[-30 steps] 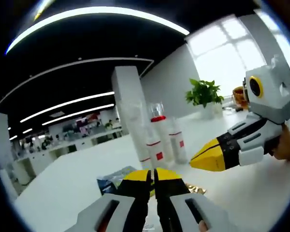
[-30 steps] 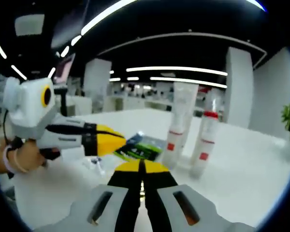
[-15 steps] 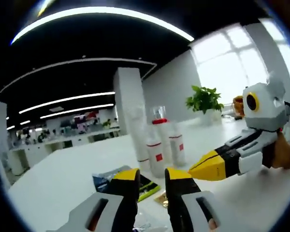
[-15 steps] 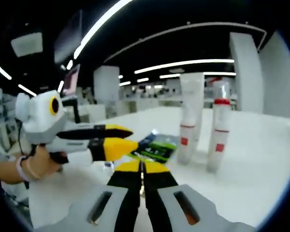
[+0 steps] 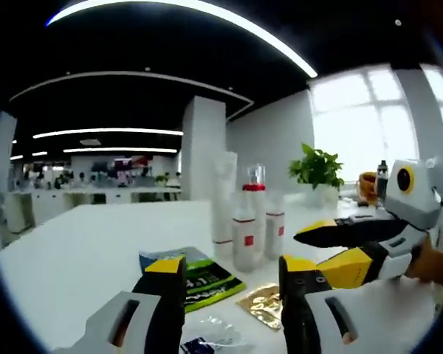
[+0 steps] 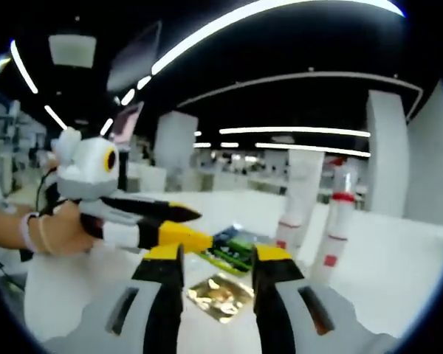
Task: Arrange the skincare products in the storage area until every visible bottle or jar stands upright without overlapping.
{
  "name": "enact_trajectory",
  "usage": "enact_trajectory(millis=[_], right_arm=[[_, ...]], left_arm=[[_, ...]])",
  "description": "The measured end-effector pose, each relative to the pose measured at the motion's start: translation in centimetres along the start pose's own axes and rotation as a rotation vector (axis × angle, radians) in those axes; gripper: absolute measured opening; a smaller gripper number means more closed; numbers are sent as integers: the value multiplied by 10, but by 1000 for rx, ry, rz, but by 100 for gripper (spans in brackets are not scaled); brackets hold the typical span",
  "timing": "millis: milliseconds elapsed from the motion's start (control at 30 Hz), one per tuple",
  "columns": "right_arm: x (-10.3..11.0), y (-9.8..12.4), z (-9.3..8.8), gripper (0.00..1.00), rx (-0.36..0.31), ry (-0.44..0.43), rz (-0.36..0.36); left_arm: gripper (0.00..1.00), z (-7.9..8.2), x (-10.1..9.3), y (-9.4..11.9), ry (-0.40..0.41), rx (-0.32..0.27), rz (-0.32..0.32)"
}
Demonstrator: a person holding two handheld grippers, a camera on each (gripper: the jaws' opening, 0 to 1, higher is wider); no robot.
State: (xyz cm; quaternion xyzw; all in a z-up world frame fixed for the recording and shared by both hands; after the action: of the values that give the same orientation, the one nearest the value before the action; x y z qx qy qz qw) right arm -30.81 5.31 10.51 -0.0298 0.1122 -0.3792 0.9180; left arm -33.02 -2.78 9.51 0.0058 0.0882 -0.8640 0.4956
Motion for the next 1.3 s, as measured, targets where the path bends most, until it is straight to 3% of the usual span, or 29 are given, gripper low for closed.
enact_trajectory(millis=[133,233,300,400,467,533,600,667,733,833,933,1000,1100,1200,1300], right_arm=[[11,3,18,42,-96,11,51],[13,5,25,58,-137,-13,66],[13,5,24,73,-120,-17,51],[19,12,25,89,-87,-29,53],[18,20,31,95,-102,-45,41],[15,26,37,95,-115,-47,37],[11,31,40,95,-88,-31,12],[7,37,44,96,-66,-17,-17],[7,42,53,98,-85,-14,-21],[7,50,56,100,-44,42,-53],[6,55,60,100,-32,53,-67],[5,60,57,100,9,20,-76],[10,69,53,98,77,-27,-21],[8,81,62,98,47,-18,-36],[10,93,71,94,54,-37,-23]], left_arm=[[66,11,5,4,13,-66,9],[74,18,6,6,-20,-92,32],[80,20,7,7,-23,-105,42],[81,19,14,5,5,-92,52],[83,16,15,11,36,-37,70],[83,20,9,16,88,7,51],[83,39,1,18,114,-35,33],[83,54,-7,19,101,-39,25],[83,64,-16,24,78,-13,4],[83,68,-22,34,14,57,-15],[86,65,-21,42,21,101,-46],[87,59,-20,50,29,156,-70],[86,52,-12,65,9,218,-95],[91,54,-3,80,3,231,-88],[97,72,5,90,-5,190,-82]])
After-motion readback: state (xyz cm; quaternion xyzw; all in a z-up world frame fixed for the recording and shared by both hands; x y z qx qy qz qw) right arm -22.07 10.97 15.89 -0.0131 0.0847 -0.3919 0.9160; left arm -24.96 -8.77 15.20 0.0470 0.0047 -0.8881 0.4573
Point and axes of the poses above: the point that each gripper's makers call its tool centre point, and the gripper's own axes: y roughly backward along the fingers, x roughly to its left, z roughly out of its top, the point moved 2 cm from there along y, roughly backward along the fingers, and after that the axes turned 10 degrees about -x, right-handed, at the moved point
